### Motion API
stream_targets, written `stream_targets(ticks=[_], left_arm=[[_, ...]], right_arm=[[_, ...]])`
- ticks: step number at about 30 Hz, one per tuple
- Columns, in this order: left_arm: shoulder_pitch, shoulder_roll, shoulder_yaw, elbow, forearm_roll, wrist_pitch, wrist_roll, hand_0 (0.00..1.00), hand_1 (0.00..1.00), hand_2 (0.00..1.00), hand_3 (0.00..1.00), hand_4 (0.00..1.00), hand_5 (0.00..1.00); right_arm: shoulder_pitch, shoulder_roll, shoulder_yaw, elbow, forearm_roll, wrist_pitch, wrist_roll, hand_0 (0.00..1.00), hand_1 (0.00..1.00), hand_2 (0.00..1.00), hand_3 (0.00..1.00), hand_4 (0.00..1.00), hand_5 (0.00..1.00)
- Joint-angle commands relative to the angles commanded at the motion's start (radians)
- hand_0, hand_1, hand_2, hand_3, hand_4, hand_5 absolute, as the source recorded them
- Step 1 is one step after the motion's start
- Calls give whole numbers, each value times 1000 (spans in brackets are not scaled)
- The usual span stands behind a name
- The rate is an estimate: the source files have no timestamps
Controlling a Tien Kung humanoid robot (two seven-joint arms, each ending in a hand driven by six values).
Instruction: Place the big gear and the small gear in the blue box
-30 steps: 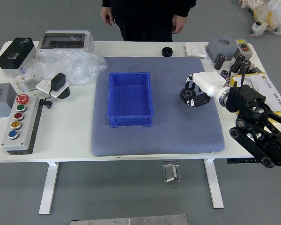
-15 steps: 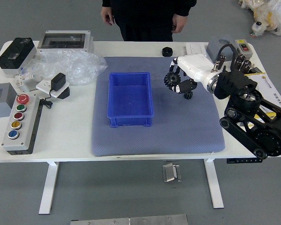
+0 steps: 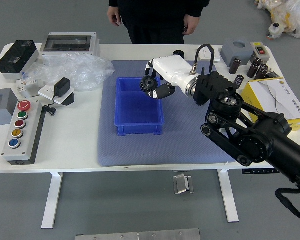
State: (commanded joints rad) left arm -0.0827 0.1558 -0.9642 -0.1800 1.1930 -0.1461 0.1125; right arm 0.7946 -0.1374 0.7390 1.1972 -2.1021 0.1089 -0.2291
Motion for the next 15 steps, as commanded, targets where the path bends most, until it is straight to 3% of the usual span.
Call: stream_targets(ticks=[1, 6, 7, 12, 13, 15], left_arm=[[0, -1, 0, 0, 0, 0, 0, 851, 821, 799, 822, 680, 302], [1, -5, 3, 0, 0, 0, 1, 851, 821, 799, 822, 680, 302], [1, -5, 4, 0, 0, 0, 1, 850, 821, 799, 822, 680, 302], [2, -7, 6, 0, 0, 0, 2, 850, 821, 799, 822, 680, 302], [2, -7, 6, 0, 0, 0, 2, 850, 821, 799, 822, 680, 303], [1, -7, 6, 0, 1, 0, 2, 850, 821, 799, 822, 680, 303]], right_arm=[[0, 8, -4, -7, 1, -1, 1, 585, 485, 525, 539, 712, 180], [-2, 34, -14, -35, 9, 14, 12, 585, 485, 525, 539, 712, 180], [-3, 35, -13, -38, 10, 19, 14, 626, 480, 527, 611, 864, 403], [-4, 39, -4, -50, 18, 40, 24, 626, 480, 527, 611, 864, 403], [-4, 40, -2, -51, 20, 42, 26, 678, 559, 672, 893, 941, 458], [-4, 40, 1, -54, 24, 46, 31, 678, 559, 672, 893, 941, 458]])
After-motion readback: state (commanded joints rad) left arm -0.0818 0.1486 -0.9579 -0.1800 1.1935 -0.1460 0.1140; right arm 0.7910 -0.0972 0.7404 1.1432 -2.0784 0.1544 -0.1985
